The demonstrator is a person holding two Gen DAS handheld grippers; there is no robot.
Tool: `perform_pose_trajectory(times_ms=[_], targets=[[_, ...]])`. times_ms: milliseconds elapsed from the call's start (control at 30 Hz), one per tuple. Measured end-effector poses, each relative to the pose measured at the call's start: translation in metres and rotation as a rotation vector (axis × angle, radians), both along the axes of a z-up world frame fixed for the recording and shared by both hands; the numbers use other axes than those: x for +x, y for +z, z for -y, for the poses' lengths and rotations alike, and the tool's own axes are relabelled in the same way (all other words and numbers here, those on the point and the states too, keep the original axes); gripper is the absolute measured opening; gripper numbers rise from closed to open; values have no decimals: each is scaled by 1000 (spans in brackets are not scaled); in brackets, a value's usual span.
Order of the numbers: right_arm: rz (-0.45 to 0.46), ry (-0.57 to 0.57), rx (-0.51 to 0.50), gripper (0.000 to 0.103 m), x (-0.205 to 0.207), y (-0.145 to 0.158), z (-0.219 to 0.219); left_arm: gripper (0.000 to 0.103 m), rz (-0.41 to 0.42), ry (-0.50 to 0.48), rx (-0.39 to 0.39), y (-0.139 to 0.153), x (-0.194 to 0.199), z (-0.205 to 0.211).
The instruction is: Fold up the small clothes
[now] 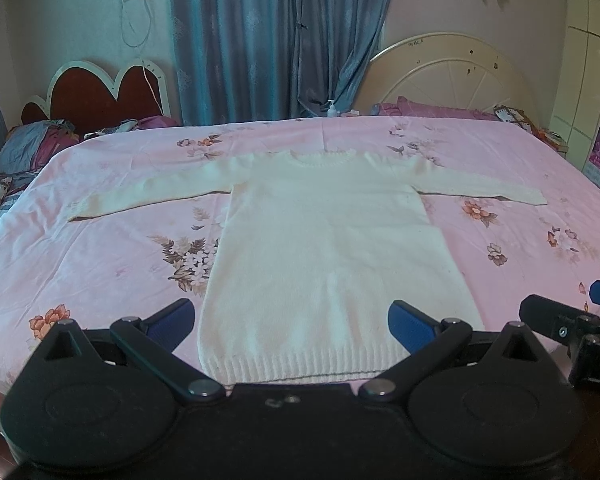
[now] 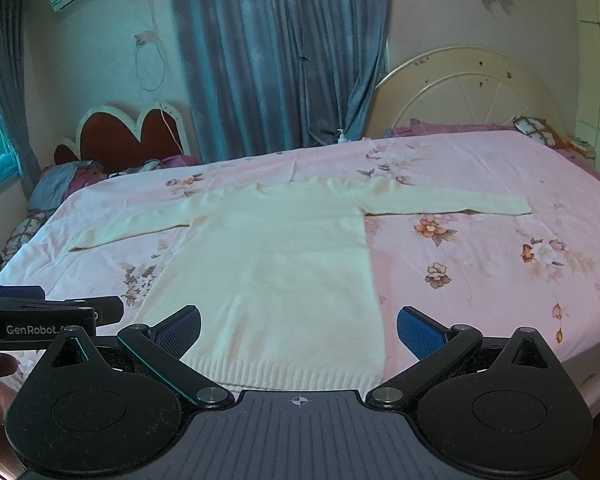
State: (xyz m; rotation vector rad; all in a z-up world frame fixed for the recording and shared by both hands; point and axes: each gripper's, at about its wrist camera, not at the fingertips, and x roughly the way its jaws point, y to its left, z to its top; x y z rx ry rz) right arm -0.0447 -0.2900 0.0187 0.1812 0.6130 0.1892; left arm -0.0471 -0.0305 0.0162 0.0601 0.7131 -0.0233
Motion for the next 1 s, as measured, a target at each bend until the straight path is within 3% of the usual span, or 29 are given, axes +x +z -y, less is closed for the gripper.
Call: perform_pose_trajectory(times_ms=[100,600,1000], targets=[[-7,-4,35,103,5,-2,2,103,-1,0,4,-1,2,2],[-48,-46,-6,103,37,-13,8,102,-34,-14,14,-11,49,10],[-63,-109,-17,103,97,-25,-2,102,-52,-44,8,-25,117,-7]])
